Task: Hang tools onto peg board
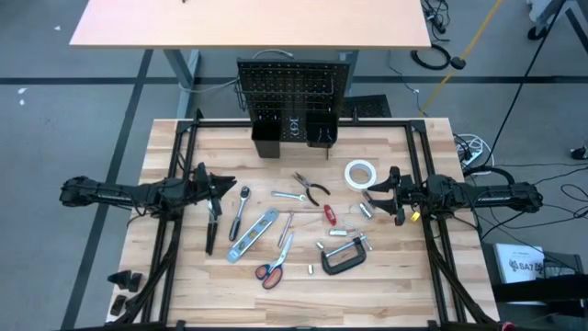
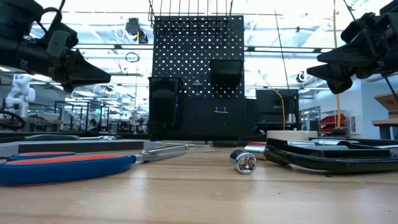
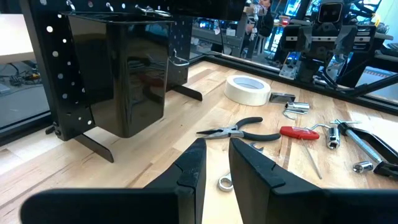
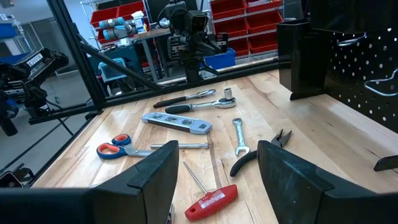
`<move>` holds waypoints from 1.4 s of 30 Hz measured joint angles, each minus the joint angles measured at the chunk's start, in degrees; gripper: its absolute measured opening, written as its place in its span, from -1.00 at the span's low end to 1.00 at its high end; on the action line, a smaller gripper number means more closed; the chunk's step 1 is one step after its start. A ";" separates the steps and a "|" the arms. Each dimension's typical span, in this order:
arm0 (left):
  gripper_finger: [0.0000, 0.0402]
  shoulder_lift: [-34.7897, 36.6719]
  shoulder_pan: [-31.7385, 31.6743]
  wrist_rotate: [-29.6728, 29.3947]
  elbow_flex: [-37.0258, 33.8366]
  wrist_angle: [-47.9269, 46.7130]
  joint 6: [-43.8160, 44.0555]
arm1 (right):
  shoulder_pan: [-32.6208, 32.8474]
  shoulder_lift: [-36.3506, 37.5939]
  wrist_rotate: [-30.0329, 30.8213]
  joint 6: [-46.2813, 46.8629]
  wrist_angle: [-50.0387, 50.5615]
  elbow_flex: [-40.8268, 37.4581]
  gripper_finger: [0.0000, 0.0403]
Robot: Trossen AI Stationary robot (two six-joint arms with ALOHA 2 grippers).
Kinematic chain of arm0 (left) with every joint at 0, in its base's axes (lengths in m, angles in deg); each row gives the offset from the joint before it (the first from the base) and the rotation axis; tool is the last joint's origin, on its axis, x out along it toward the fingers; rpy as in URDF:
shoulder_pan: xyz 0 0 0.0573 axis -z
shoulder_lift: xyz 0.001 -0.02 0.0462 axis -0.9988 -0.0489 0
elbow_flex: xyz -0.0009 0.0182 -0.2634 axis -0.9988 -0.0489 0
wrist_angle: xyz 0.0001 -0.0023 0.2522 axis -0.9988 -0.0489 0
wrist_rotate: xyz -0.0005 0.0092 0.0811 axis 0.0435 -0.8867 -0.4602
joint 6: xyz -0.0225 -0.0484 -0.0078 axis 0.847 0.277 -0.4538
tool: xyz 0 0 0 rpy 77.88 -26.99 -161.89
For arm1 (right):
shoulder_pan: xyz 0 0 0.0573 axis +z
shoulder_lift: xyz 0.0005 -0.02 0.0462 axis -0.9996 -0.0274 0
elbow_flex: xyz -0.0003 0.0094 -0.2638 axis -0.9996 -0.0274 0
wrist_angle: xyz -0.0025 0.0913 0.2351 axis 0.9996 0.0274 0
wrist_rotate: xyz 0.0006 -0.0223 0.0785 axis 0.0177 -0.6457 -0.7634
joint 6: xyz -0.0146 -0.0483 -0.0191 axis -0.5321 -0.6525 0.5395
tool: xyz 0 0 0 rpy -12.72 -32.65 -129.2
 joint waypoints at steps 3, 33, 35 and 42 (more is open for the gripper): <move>-0.65 0.02 0.00 0.02 0.00 0.00 0.00 | -0.01 0.00 -0.01 0.00 -0.01 0.00 0.05; -0.65 0.02 0.00 0.02 0.02 -0.02 0.00 | 0.01 0.01 -0.01 0.00 0.00 -0.01 0.05; -0.65 0.02 -0.02 0.02 0.00 0.00 -0.02 | 0.01 -0.01 -0.01 0.00 -0.02 0.00 0.05; -0.65 0.01 -0.01 0.01 0.00 0.00 0.00 | -0.01 -0.01 0.01 -1.10 -0.02 0.00 0.05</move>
